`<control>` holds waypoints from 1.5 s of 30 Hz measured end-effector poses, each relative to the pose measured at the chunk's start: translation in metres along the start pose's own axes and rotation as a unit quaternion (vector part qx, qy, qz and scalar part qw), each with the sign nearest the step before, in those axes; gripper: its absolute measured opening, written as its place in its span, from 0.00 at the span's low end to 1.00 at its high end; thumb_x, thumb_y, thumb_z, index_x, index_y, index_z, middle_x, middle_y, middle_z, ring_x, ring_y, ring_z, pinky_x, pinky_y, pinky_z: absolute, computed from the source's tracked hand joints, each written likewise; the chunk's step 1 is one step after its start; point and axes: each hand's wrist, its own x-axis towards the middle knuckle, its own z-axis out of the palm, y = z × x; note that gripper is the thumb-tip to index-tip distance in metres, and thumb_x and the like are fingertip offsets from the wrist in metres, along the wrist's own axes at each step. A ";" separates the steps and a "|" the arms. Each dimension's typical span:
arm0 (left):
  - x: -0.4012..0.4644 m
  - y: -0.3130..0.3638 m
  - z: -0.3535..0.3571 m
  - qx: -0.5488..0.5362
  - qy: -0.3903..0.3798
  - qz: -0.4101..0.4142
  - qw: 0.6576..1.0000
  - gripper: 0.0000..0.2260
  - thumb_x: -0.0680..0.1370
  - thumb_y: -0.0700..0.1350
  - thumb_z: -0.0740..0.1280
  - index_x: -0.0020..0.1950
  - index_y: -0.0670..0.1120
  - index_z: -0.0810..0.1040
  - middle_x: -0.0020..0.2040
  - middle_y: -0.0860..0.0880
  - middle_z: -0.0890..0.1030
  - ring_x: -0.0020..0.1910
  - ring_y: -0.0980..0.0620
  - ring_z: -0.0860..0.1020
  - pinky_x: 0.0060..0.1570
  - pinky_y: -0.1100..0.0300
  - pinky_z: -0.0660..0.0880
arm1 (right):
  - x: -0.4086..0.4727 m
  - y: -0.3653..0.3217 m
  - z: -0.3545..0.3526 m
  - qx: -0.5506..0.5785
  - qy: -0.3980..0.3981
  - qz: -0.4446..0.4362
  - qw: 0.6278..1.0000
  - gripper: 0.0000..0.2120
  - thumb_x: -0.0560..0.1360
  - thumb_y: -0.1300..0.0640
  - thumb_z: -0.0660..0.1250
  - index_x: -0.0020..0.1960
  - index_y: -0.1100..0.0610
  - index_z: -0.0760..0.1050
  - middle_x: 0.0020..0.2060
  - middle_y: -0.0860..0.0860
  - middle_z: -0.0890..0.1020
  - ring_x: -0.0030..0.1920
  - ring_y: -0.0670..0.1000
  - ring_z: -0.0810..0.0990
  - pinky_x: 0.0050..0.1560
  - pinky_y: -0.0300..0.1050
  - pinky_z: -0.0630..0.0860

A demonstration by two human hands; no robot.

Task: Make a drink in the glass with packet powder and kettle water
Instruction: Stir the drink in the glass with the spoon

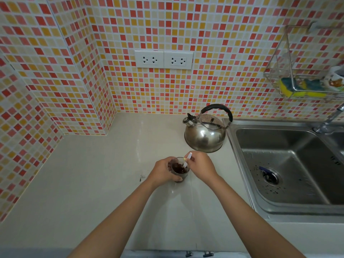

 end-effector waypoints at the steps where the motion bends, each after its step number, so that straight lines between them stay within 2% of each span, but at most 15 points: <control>1: 0.000 -0.001 0.000 0.001 -0.001 0.000 1.000 0.26 0.58 0.39 0.81 0.54 0.50 0.80 0.50 0.51 0.84 0.51 0.51 0.82 0.54 0.59 0.79 | -0.001 0.000 -0.001 0.005 -0.006 0.011 1.000 0.08 0.76 0.59 0.63 0.44 0.58 0.81 0.37 0.54 0.83 0.41 0.55 0.81 0.45 0.49 0.78; 5: 0.001 -0.002 -0.001 0.002 -0.002 -0.003 1.000 0.27 0.56 0.42 0.80 0.53 0.51 0.81 0.48 0.52 0.85 0.50 0.51 0.83 0.55 0.53 0.80 | -0.005 -0.009 0.003 0.033 -0.049 -0.021 0.998 0.08 0.75 0.60 0.64 0.43 0.60 0.82 0.37 0.56 0.83 0.40 0.57 0.80 0.43 0.51 0.77; 8: 0.002 -0.002 -0.001 0.002 -0.006 -0.003 1.000 0.28 0.55 0.42 0.81 0.54 0.51 0.81 0.49 0.52 0.85 0.50 0.52 0.83 0.56 0.53 0.80 | -0.004 -0.012 -0.001 -0.007 -0.034 -0.033 0.999 0.08 0.75 0.60 0.64 0.45 0.58 0.83 0.38 0.52 0.83 0.42 0.54 0.80 0.44 0.49 0.76; 10: 0.001 -0.001 -0.001 0.004 -0.008 -0.006 1.000 0.28 0.56 0.41 0.81 0.54 0.50 0.80 0.50 0.52 0.84 0.51 0.52 0.82 0.57 0.56 0.79 | -0.002 -0.010 -0.006 -0.024 -0.025 -0.014 0.999 0.08 0.75 0.60 0.63 0.45 0.60 0.82 0.33 0.48 0.80 0.41 0.54 0.79 0.43 0.47 0.76; 14: 0.001 0.000 -0.002 0.010 -0.007 -0.003 1.000 0.27 0.57 0.40 0.81 0.55 0.49 0.80 0.49 0.51 0.84 0.50 0.51 0.82 0.54 0.56 0.80 | -0.004 -0.015 -0.003 0.021 -0.062 -0.013 0.998 0.08 0.74 0.61 0.65 0.42 0.62 0.82 0.35 0.57 0.81 0.37 0.54 0.78 0.40 0.49 0.75; 19: -0.001 0.003 -0.003 0.018 -0.012 -0.006 1.000 0.29 0.55 0.43 0.80 0.56 0.50 0.80 0.49 0.52 0.84 0.50 0.52 0.82 0.55 0.54 0.80 | -0.004 -0.018 -0.005 -0.005 -0.053 -0.032 0.998 0.10 0.76 0.60 0.62 0.46 0.58 0.82 0.40 0.55 0.84 0.41 0.55 0.80 0.43 0.49 0.76; 22: -0.001 0.003 -0.003 0.016 -0.008 -0.009 1.000 0.29 0.53 0.47 0.79 0.54 0.51 0.80 0.49 0.52 0.84 0.51 0.51 0.82 0.55 0.52 0.80 | -0.002 -0.013 -0.008 0.002 -0.048 0.003 0.999 0.09 0.75 0.61 0.63 0.45 0.62 0.82 0.38 0.58 0.82 0.42 0.58 0.81 0.43 0.50 0.77; 24: -0.002 0.003 -0.003 0.021 -0.009 -0.006 1.000 0.28 0.54 0.46 0.79 0.53 0.51 0.80 0.48 0.52 0.84 0.51 0.50 0.82 0.54 0.53 0.80 | -0.005 -0.014 -0.004 0.055 -0.055 0.014 0.997 0.07 0.74 0.62 0.65 0.42 0.63 0.81 0.35 0.59 0.82 0.39 0.60 0.81 0.44 0.53 0.78; 26: -0.002 0.003 -0.002 0.023 -0.009 -0.002 1.000 0.28 0.56 0.44 0.80 0.54 0.50 0.80 0.48 0.52 0.84 0.49 0.50 0.82 0.51 0.55 0.80 | -0.009 -0.016 0.001 0.075 -0.053 0.006 0.996 0.06 0.74 0.63 0.66 0.43 0.61 0.81 0.35 0.58 0.82 0.37 0.56 0.80 0.43 0.50 0.77; 29: -0.002 0.003 -0.002 0.020 -0.010 -0.001 1.000 0.28 0.57 0.42 0.80 0.55 0.49 0.80 0.48 0.51 0.84 0.50 0.51 0.82 0.52 0.57 0.79 | -0.008 -0.015 0.000 0.037 -0.037 -0.014 0.999 0.09 0.75 0.62 0.63 0.46 0.59 0.82 0.43 0.57 0.84 0.43 0.55 0.80 0.47 0.50 0.77; 34: -0.001 0.002 -0.003 0.021 -0.010 0.000 1.000 0.26 0.57 0.42 0.80 0.53 0.49 0.80 0.48 0.50 0.84 0.50 0.49 0.81 0.52 0.55 0.79 | -0.009 -0.013 -0.001 0.031 -0.047 0.032 0.998 0.08 0.72 0.66 0.63 0.42 0.65 0.81 0.37 0.59 0.83 0.41 0.59 0.80 0.41 0.49 0.76; 37: -0.002 0.003 -0.002 0.027 -0.009 0.006 1.000 0.25 0.58 0.41 0.80 0.54 0.49 0.81 0.47 0.51 0.84 0.46 0.51 0.81 0.47 0.59 0.78 | -0.012 -0.017 0.006 0.047 -0.047 0.005 0.998 0.08 0.74 0.65 0.63 0.43 0.64 0.81 0.40 0.59 0.83 0.42 0.59 0.80 0.43 0.50 0.77; 40: -0.002 0.002 -0.002 0.023 -0.009 0.003 1.000 0.27 0.58 0.40 0.80 0.55 0.49 0.80 0.48 0.51 0.84 0.48 0.51 0.81 0.49 0.59 0.78 | -0.007 -0.017 0.005 0.016 -0.040 -0.001 0.999 0.09 0.74 0.64 0.61 0.45 0.62 0.81 0.42 0.58 0.83 0.42 0.57 0.80 0.45 0.50 0.77; 42: -0.001 0.002 -0.002 0.019 -0.006 -0.002 1.000 0.28 0.58 0.40 0.81 0.56 0.49 0.80 0.49 0.51 0.84 0.50 0.50 0.81 0.52 0.57 0.79 | -0.004 -0.015 0.002 -0.001 -0.036 0.023 0.999 0.08 0.73 0.65 0.61 0.41 0.65 0.79 0.36 0.59 0.81 0.37 0.59 0.77 0.38 0.50 0.74; 45: -0.001 0.002 -0.001 0.020 -0.010 -0.002 1.000 0.27 0.58 0.41 0.80 0.56 0.49 0.80 0.51 0.51 0.84 0.52 0.50 0.81 0.54 0.55 0.79 | -0.002 -0.014 0.000 0.045 -0.035 0.066 0.996 0.10 0.73 0.66 0.63 0.34 0.64 0.78 0.27 0.53 0.77 0.31 0.52 0.74 0.34 0.43 0.69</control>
